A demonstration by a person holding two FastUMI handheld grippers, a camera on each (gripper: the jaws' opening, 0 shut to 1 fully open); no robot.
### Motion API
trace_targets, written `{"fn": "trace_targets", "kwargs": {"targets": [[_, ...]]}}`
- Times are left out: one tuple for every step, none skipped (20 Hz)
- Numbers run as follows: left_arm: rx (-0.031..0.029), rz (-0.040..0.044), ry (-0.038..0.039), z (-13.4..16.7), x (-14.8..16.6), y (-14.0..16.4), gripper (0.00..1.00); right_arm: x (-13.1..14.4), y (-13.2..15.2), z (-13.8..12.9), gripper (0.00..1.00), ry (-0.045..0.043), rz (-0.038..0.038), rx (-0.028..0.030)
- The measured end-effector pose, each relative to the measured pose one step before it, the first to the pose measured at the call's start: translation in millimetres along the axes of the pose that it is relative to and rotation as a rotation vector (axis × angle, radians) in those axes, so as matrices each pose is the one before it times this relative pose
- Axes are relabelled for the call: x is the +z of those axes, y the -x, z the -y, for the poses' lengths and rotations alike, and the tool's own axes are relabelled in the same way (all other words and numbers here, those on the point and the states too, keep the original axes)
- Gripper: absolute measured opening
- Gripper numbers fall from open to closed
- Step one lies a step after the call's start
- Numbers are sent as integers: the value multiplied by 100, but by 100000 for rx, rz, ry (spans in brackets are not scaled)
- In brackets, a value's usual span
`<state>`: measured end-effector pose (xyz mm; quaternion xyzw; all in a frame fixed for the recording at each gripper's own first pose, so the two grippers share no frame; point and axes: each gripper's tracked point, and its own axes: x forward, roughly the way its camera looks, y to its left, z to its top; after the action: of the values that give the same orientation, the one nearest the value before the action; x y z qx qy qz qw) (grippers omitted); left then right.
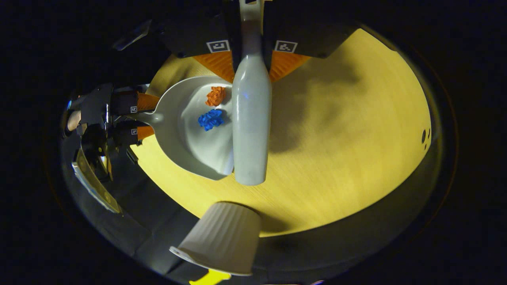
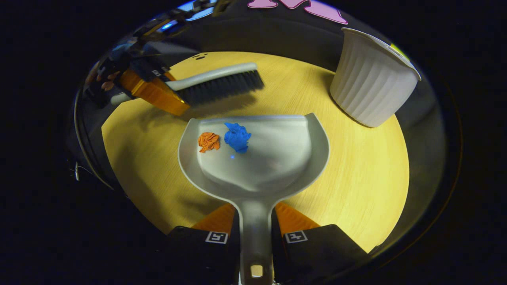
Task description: Pick up the small broom and dustpan from the desktop, sweep the trash into the dustpan with the broom, and then empty the trash into the garbage bin.
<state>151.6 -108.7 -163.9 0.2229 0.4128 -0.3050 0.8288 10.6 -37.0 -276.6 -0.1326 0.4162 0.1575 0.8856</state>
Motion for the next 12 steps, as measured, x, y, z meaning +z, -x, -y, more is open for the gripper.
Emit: {"fn": "trace_targets", "kwargs": {"targets": [[3228, 2027, 2591, -940, -877, 508, 27, 256, 414, -133, 37, -264, 362, -631], [2991, 1779, 2676, -1140, -1109, 329, 27, -138, -114, 13, 37, -513, 284, -731], [2168, 1158, 2948, -1036, -1093, 225, 27, -24, 80, 24, 37, -541, 158, -738], [1180, 694, 3104, -1048, -1361, 306, 27, 30, 202, -34, 42, -464, -118, -878], [1090, 420, 2967, -1076, -1293, 212, 27, 94, 320, -47, 42, 611, -407, -852], [1736, 386, 2734, -1699, -1439, -257, 27, 154, 157, -11, 37, 1531, 663, -905], [1633, -446, 2467, -1553, -1274, -442, 27, 204, -96, 225, 37, 1406, 1109, -803], [1437, -890, 2535, -1313, -1378, -1100, 27, 65, 14, -34, 37, -178, 872, -379], [1086, -1281, 2595, -1099, -1382, -838, 27, -112, -90, -89, 37, -1249, 956, 94], [873, -1108, 2410, -748, -1631, -1315, 27, -34, 16, -25, 37, -1710, 826, 198], [750, -1073, 1773, -499, -978, -769, 27, -155, 86, -60, 37, -1743, 780, 85], [941, -975, 1310, 14, -772, -430, 27, -103, 211, -76, 37, -1479, 261, 194]]}}
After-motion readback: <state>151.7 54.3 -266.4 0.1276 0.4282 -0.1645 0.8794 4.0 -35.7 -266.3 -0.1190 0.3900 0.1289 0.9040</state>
